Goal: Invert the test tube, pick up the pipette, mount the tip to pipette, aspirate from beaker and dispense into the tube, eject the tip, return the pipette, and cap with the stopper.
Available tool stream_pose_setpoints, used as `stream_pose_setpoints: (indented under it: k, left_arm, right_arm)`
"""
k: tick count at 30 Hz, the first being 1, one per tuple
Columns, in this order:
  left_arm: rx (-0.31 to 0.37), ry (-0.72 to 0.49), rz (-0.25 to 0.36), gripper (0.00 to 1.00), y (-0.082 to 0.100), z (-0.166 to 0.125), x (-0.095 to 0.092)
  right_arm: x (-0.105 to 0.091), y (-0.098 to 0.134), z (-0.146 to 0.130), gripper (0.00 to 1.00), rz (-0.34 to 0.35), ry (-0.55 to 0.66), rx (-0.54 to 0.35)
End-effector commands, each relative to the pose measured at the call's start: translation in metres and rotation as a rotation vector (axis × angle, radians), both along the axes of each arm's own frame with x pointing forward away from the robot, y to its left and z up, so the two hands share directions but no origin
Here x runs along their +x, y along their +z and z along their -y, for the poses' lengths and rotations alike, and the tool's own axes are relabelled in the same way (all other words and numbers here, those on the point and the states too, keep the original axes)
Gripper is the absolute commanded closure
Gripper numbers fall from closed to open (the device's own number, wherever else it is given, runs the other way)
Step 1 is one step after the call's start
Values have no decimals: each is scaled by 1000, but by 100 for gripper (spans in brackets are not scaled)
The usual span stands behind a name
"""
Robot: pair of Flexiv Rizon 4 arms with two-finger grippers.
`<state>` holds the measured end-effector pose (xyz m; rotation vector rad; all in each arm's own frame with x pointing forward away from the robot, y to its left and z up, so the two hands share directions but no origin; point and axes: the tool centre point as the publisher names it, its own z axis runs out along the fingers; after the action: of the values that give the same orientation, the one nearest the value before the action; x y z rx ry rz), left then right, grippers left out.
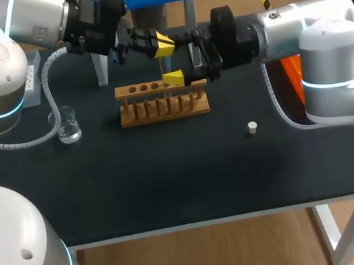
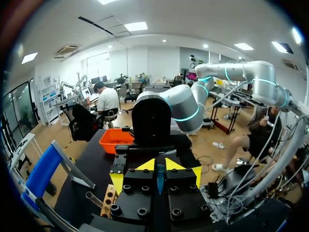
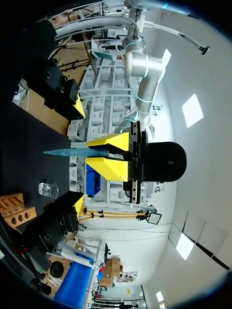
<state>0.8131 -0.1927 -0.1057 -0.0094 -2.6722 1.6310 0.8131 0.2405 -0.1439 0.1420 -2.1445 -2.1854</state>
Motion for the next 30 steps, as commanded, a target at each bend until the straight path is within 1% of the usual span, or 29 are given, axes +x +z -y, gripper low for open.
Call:
stream_pose_setpoints:
  k: [1,4,5,7,10,13,17,21,23,24,27,30]
  left_arm:
    - [0,1,0,100,0,1,0]
    - [0,1,0,100,0,1,0]
    - [0,1,0,100,0,1,0]
    - [0,1,0,100,0,1,0]
    - [0,1,0,100,0,1,0]
    - [0,1,0,100,0,1,0]
    - [0,1,0,100,0,1,0]
    - [0,1,0,100,0,1,0]
    - [0,1,0,100,0,1,0]
    - [0,1,0,100,0,1,0]
    - [0,1,0,100,0,1,0]
    - [0,1,0,100,0,1,0]
  right_arm:
    - [-1,1,3,4,1,7,-2]
    - [-3,2,5,8,2,10,-2]
    - [-3,2,5,13,0,13,-1]
    - [-4,3,6,15,-2,17,0]
    - [-6,3,7,28,1,24,0]
    - [-8,4,7,38,3,29,1]
    - [-9,5,7,39,5,34,1]
    - [-9,6,6,43,5,39,1]
    - [-9,6,6,46,5,41,1]
    - [-9,6,5,50,5,42,1]
    - [-10,6,5,52,5,44,1]
    - [-10,6,5,57,4,45,2]
